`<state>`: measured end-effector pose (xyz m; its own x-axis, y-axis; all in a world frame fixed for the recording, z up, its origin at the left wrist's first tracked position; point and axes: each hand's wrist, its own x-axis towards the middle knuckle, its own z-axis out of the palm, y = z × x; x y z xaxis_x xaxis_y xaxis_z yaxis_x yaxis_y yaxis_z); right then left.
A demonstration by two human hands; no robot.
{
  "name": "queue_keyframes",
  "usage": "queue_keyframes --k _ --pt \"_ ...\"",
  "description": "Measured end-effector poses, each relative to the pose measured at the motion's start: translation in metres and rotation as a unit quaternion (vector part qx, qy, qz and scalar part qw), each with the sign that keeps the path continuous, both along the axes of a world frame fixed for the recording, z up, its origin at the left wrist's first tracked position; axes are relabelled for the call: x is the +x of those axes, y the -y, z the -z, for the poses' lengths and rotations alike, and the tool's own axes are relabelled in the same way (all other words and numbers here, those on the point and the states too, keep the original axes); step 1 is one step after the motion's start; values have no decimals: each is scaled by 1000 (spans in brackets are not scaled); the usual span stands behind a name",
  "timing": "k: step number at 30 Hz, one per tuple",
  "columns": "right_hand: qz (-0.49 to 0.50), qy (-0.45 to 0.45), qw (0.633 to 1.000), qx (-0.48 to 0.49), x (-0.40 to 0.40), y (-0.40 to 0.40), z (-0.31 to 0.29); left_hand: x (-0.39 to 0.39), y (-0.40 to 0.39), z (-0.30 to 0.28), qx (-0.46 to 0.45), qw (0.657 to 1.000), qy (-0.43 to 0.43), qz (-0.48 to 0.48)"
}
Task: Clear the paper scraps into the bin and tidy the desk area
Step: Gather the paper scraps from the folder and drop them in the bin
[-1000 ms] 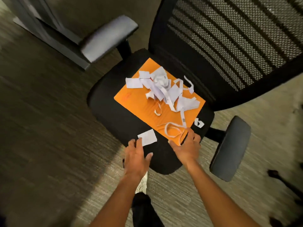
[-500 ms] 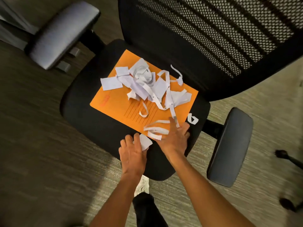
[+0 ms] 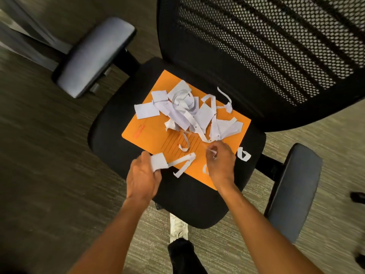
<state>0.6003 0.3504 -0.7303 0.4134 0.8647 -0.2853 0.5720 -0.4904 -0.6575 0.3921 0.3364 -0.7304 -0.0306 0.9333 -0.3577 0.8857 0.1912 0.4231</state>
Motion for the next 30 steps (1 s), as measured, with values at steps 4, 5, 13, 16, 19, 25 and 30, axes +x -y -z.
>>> queue_keyframes --k 4,5,13,16,19,25,30 --pt "-2 28 999 25 24 -28 -1 4 -52 -8 55 997 -26 50" --pt "-9 35 999 20 28 -34 1 8 -64 -10 69 995 -31 67" --pt "-174 87 980 -50 31 -67 19 45 -119 1 75 969 -57 229" --pt "-226 125 964 -67 25 -72 25 53 -121 11 52 965 -57 252" --pt "-244 134 958 -71 18 -73 32 57 -119 19 61 967 -42 244" --pt "-250 199 947 -24 13 -68 42 62 -118 25 81 958 -67 265" --pt "-252 231 940 14 9 -60 42 59 -107 23 62 967 -14 248"
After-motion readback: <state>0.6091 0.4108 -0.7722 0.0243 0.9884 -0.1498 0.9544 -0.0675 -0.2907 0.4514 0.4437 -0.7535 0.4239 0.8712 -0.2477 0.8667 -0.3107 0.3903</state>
